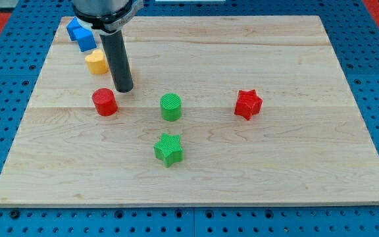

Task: Place the green star right to the red star

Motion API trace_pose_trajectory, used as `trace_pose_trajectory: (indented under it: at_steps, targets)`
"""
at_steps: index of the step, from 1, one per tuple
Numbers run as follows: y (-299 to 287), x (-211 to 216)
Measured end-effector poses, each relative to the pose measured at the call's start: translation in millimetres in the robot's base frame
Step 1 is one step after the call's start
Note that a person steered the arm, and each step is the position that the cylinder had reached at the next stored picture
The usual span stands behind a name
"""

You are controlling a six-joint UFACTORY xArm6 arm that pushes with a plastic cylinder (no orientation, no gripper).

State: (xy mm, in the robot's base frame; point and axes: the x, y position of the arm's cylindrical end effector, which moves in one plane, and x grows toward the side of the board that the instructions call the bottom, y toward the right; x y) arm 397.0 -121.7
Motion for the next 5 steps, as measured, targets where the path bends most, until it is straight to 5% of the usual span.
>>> trace_pose_trajectory:
  at_steps: [1,3,5]
  targets:
    - [6.3,2.3]
    - [28.1,109.0]
    - [30.4,125.1]
